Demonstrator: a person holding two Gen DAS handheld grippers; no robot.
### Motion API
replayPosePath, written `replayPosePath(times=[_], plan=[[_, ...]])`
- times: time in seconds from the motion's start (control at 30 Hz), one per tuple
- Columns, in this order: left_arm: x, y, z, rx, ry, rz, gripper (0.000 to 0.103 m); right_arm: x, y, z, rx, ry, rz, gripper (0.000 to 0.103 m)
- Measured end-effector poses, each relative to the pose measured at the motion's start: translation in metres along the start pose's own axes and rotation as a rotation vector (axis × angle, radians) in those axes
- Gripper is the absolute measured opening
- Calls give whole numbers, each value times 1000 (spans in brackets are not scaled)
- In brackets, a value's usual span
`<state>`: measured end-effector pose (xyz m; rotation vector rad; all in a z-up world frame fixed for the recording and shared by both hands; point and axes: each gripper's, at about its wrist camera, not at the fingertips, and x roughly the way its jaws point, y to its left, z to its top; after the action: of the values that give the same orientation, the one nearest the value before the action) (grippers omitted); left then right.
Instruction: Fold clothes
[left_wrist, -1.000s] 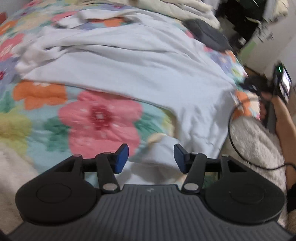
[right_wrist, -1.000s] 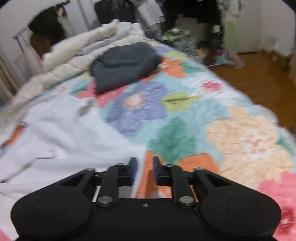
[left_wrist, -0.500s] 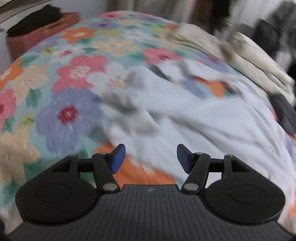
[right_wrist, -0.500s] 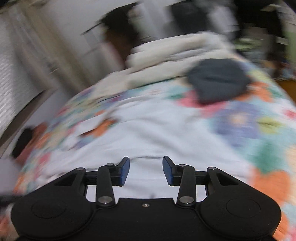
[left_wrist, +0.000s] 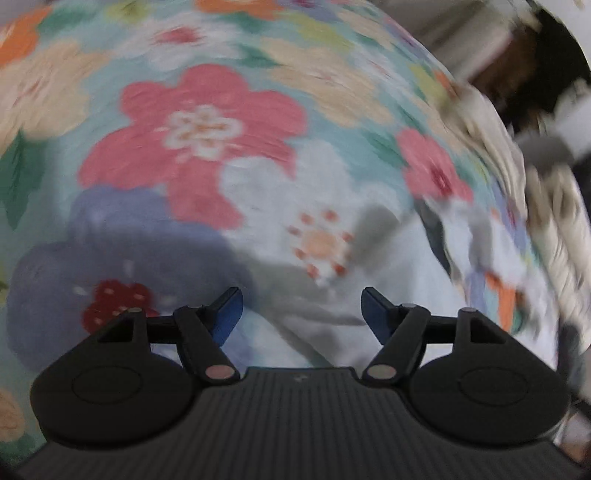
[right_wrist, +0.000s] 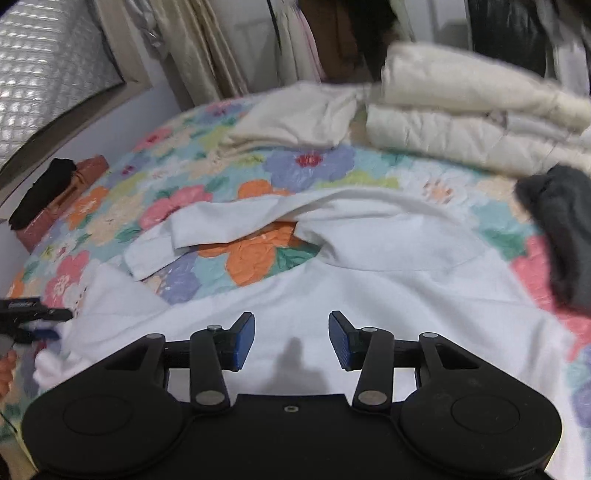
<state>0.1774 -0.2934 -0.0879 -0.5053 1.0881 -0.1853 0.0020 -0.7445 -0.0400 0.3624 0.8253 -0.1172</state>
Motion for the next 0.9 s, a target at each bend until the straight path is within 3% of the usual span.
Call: replayPosePath(times=[0.07,0.13,0.23,0.4,0.5,0.53,0.57,0.6,0.63,0.77,0.83,0.87,0.9], plan=[[2,6,1,-42,20,-32,70,19,3,4,85,37,43,50],[5,11,2,-83,41,-65,70,37,11,6,160,75,67,58],[8,19,2,-143,73,-113,70,56,33,3,164,112,-4,60],[12,10,-1,-116,122,-151,71,77,49,6,156,116,-56,60],[19,9,-5,-147,191,-285,68,83,42,14,204,113,-60,60],[21,7,-8,-161,201,-318,60,84,39,16,223,108,-63,60],[21,6,-9,-173,194,-323,51,85,37,17,248,103,-67,60],[19,3,-9,-168,179,-307,31,86,34,18,276,97,-66,60],[17,1,-10,-163,164,-288,27,87,30,19,311,94,-61,60],[19,-1,-10,-181,151,-299,26,96,25,24,370,93,-87,61],[24,-3,-11,-174,161,-287,30,107,25,24,364,93,-128,77],[25,-3,-12,-164,170,-279,37,116,25,22,351,108,-138,79],[27,-3,-13,-157,177,-274,38,125,28,19,314,128,-145,80]])
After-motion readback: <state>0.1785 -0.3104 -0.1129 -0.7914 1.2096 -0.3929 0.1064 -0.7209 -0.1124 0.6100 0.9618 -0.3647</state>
